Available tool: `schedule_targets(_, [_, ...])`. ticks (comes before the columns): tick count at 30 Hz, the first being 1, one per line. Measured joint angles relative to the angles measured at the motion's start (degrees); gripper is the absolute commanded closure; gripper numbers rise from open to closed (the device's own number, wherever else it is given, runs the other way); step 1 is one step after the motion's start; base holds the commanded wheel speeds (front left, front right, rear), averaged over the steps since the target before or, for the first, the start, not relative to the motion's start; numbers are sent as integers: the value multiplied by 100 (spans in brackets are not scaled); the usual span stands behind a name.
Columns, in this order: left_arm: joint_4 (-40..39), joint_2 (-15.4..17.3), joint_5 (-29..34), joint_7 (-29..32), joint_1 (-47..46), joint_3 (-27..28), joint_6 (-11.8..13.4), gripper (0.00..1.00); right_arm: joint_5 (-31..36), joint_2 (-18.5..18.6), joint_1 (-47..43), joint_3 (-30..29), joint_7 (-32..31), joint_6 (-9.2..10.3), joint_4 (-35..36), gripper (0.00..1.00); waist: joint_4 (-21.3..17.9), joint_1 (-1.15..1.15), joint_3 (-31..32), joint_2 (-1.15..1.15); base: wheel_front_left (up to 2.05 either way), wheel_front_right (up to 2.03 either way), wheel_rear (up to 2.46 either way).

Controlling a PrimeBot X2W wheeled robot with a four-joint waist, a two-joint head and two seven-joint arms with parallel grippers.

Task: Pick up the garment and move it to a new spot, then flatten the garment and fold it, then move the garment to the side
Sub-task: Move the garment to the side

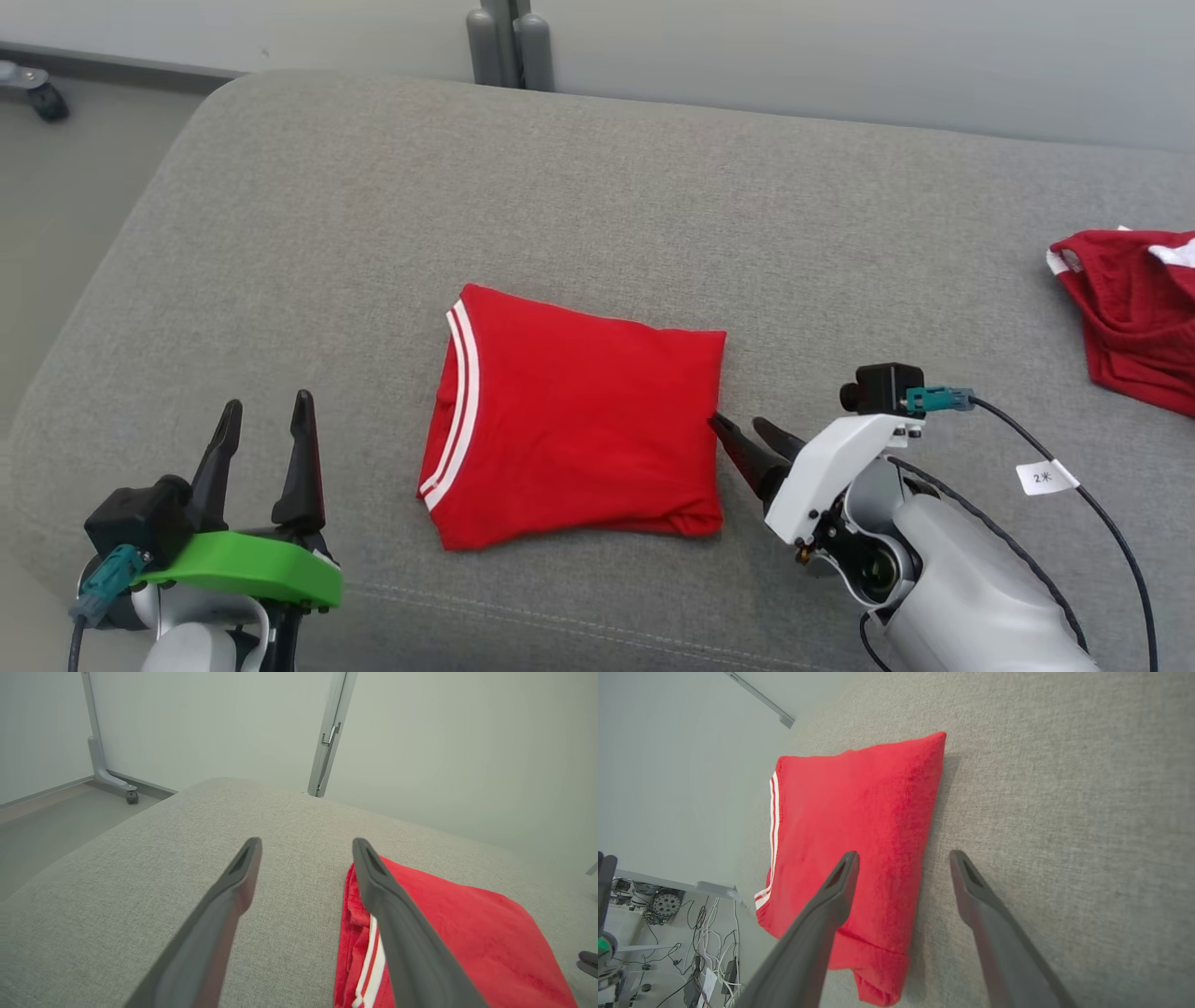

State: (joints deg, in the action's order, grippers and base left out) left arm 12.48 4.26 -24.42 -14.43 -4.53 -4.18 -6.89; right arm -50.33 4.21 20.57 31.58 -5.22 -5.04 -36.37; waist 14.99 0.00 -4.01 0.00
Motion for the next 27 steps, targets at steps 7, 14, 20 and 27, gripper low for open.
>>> schedule_targets(7, [12, -12, -1, 0, -26, 1, -12, 0, -230, -38, 190, 29, -244, -54, -303, 0, 296, 0, -85, 0, 0, 0, 0])
schedule_targets(14, [22, -14, -1, 0, -47, 40, -13, 0, -331, -60, 359, 191, -450, -101, -587, 0, 507, 0, -169, 0, 0, 0, 0])
schedule_targets(20, [22, -15, -1, 0, -48, 88, -15, 0, -530, -63, 523, 229, -468, -149, -708, 91, 545, 0, -203, 0, 0, 0, 0])
schedule_targets(27, [22, -15, -1, 0, -51, 92, -16, 0, -683, -63, 635, 287, -458, -152, -813, 100, 543, 0, -231, 0, 0, 0, 0])
